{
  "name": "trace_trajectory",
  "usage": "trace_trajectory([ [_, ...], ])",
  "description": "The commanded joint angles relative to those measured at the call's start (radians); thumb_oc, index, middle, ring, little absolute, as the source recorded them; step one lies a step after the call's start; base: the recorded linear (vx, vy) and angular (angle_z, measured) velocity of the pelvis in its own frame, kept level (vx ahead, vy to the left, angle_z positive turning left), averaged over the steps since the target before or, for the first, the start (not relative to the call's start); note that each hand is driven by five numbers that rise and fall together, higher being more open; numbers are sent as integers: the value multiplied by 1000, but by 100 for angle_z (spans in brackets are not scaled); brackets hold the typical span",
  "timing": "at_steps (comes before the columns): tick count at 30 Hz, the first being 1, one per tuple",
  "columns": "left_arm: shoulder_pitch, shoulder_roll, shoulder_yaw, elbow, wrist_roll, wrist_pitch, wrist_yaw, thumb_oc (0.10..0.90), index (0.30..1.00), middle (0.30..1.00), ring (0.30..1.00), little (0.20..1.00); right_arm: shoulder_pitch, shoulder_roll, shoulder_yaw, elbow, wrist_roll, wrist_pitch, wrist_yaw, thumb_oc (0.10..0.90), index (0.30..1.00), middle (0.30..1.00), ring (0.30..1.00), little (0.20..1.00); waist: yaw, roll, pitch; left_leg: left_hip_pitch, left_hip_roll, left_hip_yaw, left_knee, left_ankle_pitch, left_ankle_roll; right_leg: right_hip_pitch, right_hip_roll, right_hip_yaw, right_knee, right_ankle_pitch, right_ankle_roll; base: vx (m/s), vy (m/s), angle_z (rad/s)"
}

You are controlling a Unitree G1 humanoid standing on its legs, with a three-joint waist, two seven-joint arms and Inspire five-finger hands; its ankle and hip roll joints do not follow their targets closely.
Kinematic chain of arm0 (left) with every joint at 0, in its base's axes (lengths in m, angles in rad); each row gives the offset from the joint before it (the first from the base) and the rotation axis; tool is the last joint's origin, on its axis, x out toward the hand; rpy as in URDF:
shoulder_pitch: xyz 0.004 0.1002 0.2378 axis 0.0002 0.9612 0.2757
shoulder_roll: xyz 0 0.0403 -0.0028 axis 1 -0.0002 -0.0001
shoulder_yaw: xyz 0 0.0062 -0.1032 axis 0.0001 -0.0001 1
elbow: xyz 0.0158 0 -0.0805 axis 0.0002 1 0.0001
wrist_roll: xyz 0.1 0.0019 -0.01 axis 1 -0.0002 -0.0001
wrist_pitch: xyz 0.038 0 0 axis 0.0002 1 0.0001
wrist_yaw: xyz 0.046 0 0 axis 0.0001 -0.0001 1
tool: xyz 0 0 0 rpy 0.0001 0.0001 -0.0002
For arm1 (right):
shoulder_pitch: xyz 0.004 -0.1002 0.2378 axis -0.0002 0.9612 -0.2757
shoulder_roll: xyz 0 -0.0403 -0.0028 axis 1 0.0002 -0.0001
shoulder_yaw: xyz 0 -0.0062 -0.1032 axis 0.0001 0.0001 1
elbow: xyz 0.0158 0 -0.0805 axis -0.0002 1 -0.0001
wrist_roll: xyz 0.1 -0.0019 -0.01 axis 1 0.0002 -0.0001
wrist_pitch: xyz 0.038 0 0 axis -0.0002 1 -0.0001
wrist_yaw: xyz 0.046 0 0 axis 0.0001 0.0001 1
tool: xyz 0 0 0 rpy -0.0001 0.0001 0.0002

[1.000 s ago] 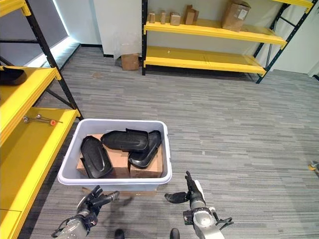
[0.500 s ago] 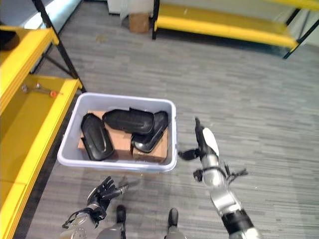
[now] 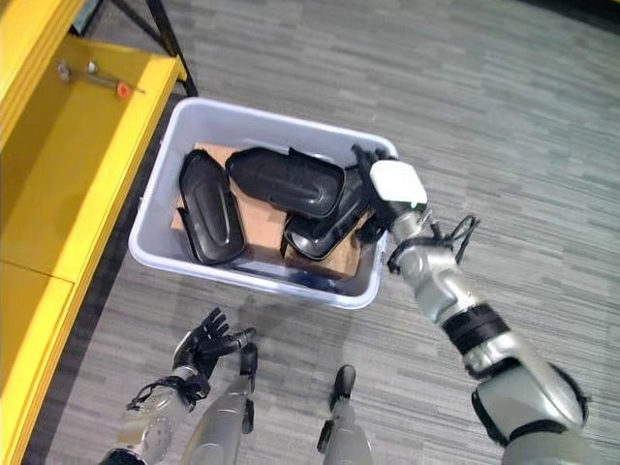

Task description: Move parts from the plastic box to the shelf.

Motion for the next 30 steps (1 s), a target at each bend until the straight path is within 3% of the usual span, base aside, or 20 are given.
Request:
trace_trajectory([
  [1,6,36,-11,-94,-25,-76,-20,900,1000,1000,1000,1000,-160,-126,52,-18,-97,-21,-44,900,1000,1000,1000,1000,23,-1,-43,-20,37,-27,27,-6,-1,34,-69,-14,76,52,1,-29,-6,5],
  [5,-4,43,-7,-95,-22,-89,-14,900,1000,1000,1000,1000,-253,-188,145,42,-172,-21,-40,900,1000,1000,1000,1000,37,4,-28,-41,40,-35,14,9,-7,21,-71,-28,71,51,4,-15,-10,8],
  [17,-33,51,-9,-118,-36,-102,13,900,1000,1000,1000,1000,-416,-242,324,81,-275,-10,-17,900,1000,1000,1000,1000,62,-3,4,-81,49,-55,-20,35,-21,-2,-59,-56,61,37,1,14,-28,7],
  [30,-50,59,-6,-128,-49,-117,41,900,1000,1000,1000,1000,-500,-231,381,120,-276,4,-20,900,1000,1000,1000,1000,83,-12,28,-125,46,-79,-34,46,-25,-26,-55,-69,54,40,4,14,-15,3],
])
